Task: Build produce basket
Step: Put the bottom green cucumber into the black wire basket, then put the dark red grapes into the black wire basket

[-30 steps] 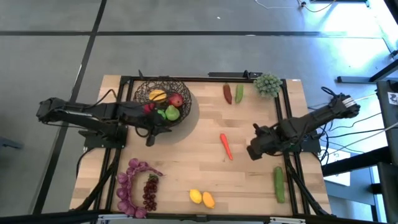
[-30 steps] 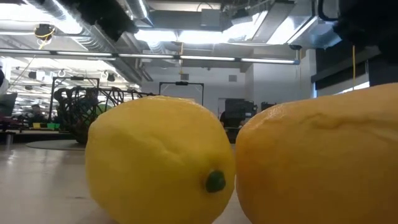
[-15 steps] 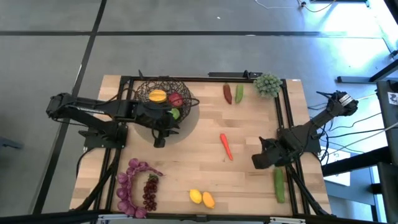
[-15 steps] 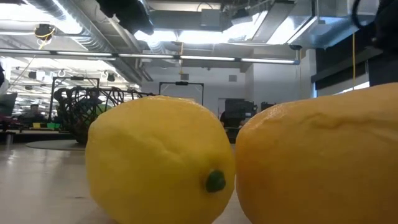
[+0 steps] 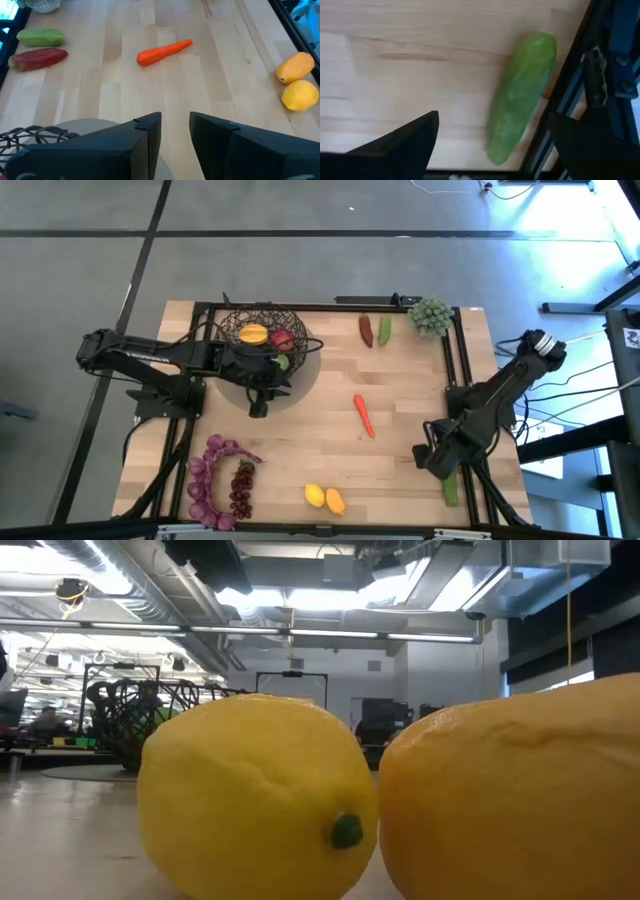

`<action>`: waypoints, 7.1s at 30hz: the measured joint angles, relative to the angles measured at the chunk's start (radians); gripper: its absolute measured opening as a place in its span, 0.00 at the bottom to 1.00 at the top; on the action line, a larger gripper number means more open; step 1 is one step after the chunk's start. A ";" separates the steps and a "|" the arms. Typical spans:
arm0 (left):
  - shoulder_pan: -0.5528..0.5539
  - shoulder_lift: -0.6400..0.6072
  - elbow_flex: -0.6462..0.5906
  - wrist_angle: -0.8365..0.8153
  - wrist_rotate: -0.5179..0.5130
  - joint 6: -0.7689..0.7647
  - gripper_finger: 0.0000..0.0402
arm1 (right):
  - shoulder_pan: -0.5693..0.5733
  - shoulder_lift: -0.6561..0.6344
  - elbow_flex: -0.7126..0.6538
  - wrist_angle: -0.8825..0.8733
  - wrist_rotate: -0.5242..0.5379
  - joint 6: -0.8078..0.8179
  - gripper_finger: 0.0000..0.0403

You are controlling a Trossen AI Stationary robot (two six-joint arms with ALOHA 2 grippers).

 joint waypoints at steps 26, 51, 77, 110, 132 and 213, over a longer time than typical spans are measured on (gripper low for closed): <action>0.000 0.000 0.000 0.057 -0.002 -0.009 0.23 | 0.072 0.286 0.000 0.229 0.116 -0.005 0.91; 0.000 0.000 0.000 0.056 -0.026 -0.033 0.23 | 0.063 0.286 0.000 0.293 0.223 -0.060 0.91; 0.000 0.000 0.000 0.055 -0.072 -0.033 0.23 | 0.033 0.332 0.004 0.294 0.126 -0.107 0.57; 0.042 -0.095 -0.002 -0.005 -0.221 -0.245 0.23 | -0.502 0.097 0.431 -0.171 0.582 -0.845 0.29; 0.101 -0.277 -0.001 -0.158 -0.361 -0.292 0.23 | -1.048 0.302 0.605 0.914 0.433 -1.887 0.29; 0.098 -0.328 0.001 -0.318 -0.032 -0.377 0.23 | -0.950 0.376 0.604 1.044 0.216 -2.320 0.51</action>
